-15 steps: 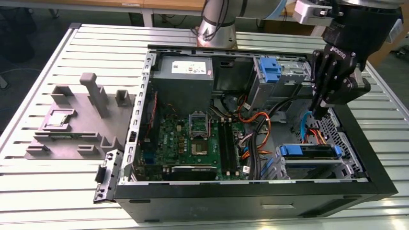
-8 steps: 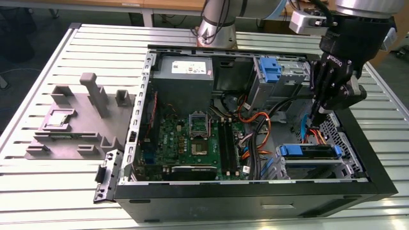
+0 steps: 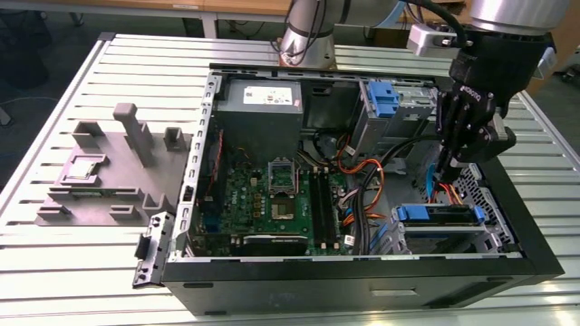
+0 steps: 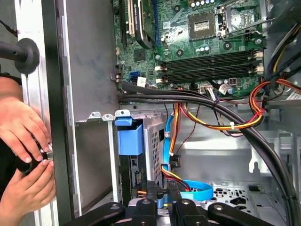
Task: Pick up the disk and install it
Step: 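Insert the second disk wire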
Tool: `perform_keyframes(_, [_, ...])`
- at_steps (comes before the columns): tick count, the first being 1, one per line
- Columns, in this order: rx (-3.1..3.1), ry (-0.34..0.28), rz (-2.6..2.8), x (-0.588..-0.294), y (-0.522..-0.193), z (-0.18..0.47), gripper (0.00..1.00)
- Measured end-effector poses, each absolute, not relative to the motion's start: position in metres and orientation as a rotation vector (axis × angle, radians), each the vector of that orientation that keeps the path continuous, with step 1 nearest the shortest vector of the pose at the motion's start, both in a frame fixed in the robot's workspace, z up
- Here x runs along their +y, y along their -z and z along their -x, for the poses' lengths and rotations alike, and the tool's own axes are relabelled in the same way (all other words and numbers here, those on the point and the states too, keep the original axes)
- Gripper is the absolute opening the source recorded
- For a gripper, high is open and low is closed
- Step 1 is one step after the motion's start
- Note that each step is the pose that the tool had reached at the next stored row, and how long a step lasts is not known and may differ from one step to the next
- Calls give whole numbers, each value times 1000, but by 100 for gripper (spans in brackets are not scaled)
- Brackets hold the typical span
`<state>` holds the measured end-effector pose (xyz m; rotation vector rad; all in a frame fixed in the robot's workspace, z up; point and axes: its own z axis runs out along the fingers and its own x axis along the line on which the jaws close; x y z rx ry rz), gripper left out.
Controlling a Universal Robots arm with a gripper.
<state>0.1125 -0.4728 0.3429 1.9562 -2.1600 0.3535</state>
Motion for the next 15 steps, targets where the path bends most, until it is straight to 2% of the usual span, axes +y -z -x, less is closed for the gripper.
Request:
perform_keyframes(2, [-2156,-361,-1953,-473,-341,-113,22])
perform_keyframes(3, [-2153,-366,-1950,-473,-340,-113,16])
perform_keyframes(15, [-2146,-384,-1963,-479,-339,-102,16])
